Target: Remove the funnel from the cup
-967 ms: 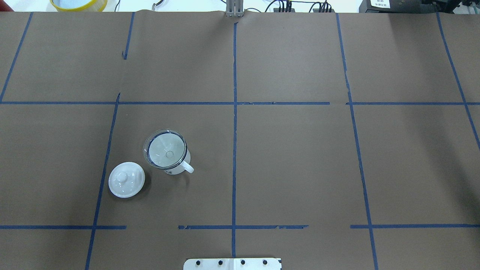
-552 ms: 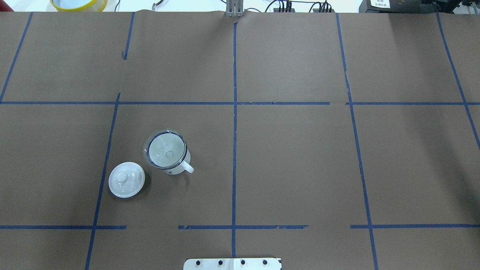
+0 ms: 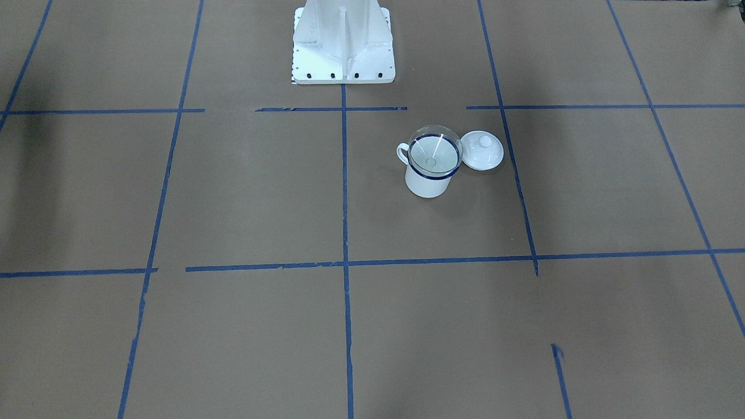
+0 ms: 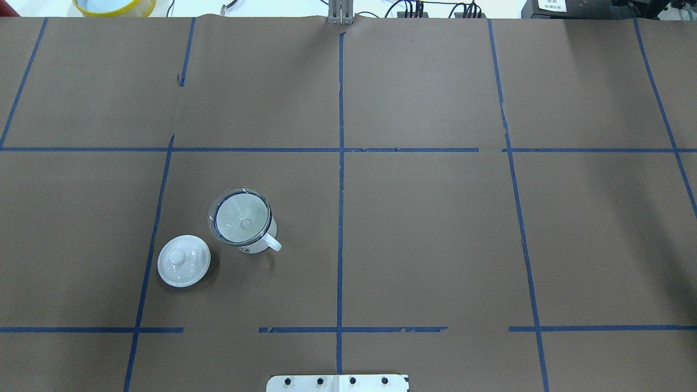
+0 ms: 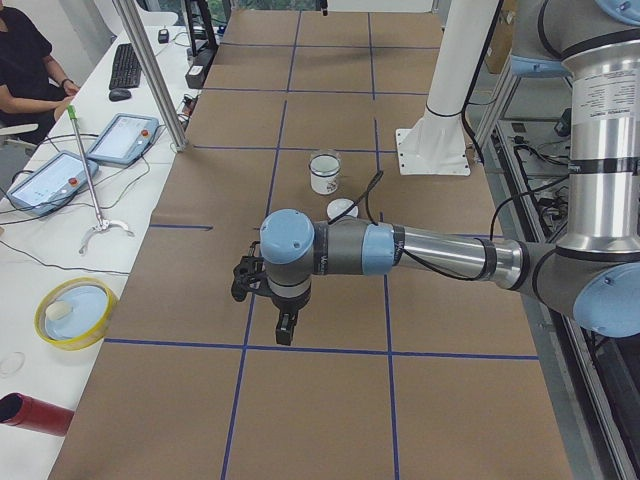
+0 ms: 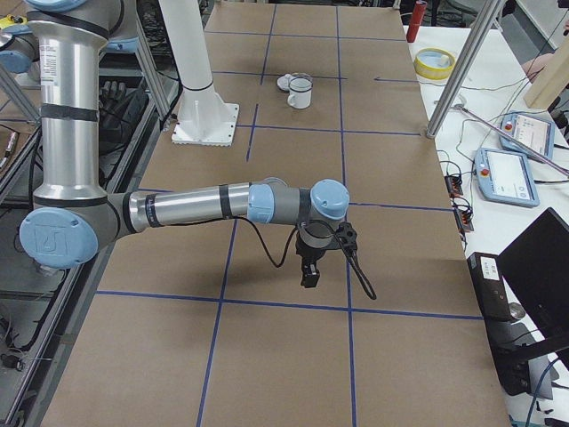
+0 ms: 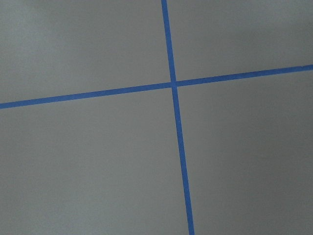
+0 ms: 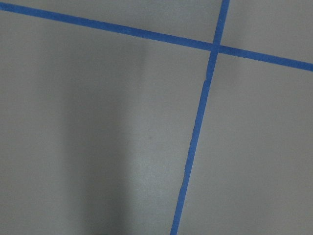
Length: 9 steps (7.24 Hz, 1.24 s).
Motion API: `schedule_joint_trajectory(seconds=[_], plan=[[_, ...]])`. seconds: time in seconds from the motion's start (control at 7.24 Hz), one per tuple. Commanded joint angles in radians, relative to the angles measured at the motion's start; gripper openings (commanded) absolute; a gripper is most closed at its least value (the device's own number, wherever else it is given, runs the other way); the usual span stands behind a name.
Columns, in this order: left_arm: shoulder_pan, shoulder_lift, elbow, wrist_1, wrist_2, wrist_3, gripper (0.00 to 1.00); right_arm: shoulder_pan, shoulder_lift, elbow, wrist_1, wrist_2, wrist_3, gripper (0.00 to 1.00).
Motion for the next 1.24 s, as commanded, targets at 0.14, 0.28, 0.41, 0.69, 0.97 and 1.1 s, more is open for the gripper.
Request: schedule_joint_trajectory(seconds=[0.14, 0.28, 0.41, 0.69, 0.97, 1.1], plan=[[0.11, 0.006, -0.032, -0.158, -0.116, -0.223, 1.0, 0.0, 0.0, 0.0, 0.0, 0.0, 0.001, 1.0], [0.197, 0.001, -0.057, -0.26, -0.115, -0.482, 1.0, 0.0, 0.0, 0.0, 0.0, 0.0, 0.001, 1.0], [0.315, -0.024, -0.105, -0.349, -0.106, -0.764, 1.0, 0.0, 0.0, 0.0, 0.0, 0.0, 0.001, 1.0], [0.527, -0.15, -0.196, -0.35, 0.061, -1.22, 1.0, 0.0, 0.0, 0.0, 0.0, 0.0, 0.0, 1.0], [0.691, -0.332, -0.196, -0.264, 0.099, -1.51, 1.0, 0.0, 0.0, 0.0, 0.0, 0.0, 0.001, 1.0], [0.738, -0.495, -0.195, -0.1, 0.217, -1.541, 1.0, 0.0, 0.0, 0.0, 0.0, 0.0, 0.0, 1.0]])
